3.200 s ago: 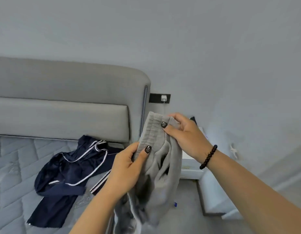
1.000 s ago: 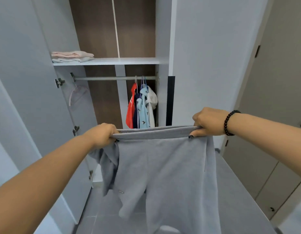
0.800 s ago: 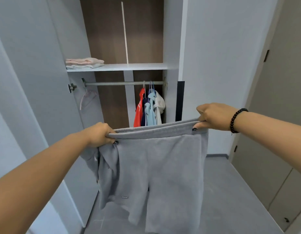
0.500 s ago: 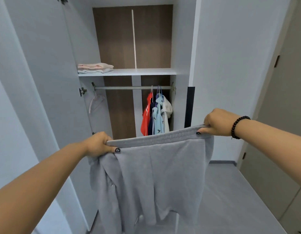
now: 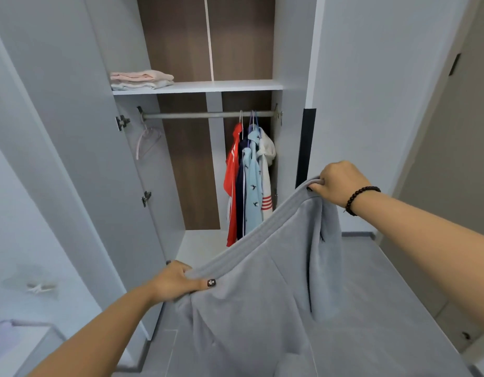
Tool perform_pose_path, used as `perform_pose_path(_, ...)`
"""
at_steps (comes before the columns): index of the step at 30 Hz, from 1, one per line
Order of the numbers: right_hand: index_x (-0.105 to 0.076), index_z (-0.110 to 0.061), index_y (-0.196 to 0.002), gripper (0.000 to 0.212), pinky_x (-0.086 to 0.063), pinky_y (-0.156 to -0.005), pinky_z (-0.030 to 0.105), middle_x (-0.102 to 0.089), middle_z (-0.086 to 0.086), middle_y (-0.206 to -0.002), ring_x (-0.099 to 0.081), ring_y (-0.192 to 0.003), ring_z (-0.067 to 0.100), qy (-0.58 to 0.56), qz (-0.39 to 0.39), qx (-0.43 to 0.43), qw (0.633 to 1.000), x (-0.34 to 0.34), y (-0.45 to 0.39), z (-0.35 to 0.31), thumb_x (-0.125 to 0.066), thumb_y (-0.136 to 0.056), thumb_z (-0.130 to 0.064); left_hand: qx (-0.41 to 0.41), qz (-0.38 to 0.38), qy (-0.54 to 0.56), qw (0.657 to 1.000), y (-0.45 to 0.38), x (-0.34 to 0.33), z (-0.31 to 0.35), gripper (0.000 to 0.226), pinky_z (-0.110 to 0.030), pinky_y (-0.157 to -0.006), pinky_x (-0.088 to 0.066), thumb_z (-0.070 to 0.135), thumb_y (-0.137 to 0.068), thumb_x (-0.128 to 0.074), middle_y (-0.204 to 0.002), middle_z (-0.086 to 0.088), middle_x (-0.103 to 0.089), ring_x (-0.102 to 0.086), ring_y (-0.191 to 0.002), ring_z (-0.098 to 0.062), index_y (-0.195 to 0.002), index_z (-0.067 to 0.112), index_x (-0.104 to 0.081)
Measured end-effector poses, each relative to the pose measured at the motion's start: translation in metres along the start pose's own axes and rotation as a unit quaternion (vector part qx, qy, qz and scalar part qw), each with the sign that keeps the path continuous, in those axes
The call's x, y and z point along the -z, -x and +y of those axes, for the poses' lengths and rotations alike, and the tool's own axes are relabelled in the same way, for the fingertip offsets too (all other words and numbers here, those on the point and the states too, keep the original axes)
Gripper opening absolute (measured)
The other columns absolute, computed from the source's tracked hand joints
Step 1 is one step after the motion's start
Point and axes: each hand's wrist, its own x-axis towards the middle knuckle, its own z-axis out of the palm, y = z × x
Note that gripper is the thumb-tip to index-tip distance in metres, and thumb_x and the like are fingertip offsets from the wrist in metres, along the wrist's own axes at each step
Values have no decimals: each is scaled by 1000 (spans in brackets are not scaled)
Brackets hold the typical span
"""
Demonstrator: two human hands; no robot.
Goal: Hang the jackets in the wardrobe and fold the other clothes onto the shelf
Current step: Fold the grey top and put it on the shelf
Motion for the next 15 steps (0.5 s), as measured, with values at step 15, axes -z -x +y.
perform_pose_path(15, -42, -9, -92, 21, -40, -57, 29, -49, 9, -82, -50, -71, 28, -187, -61, -178, 964, -41, 8, -7, -56, -77, -7, -12, 86, 189, 978, -33, 25, 59, 24, -30, -62, -57, 27, -79, -78, -88, -4, -76, -72, -83, -20, -99, 16, -72)
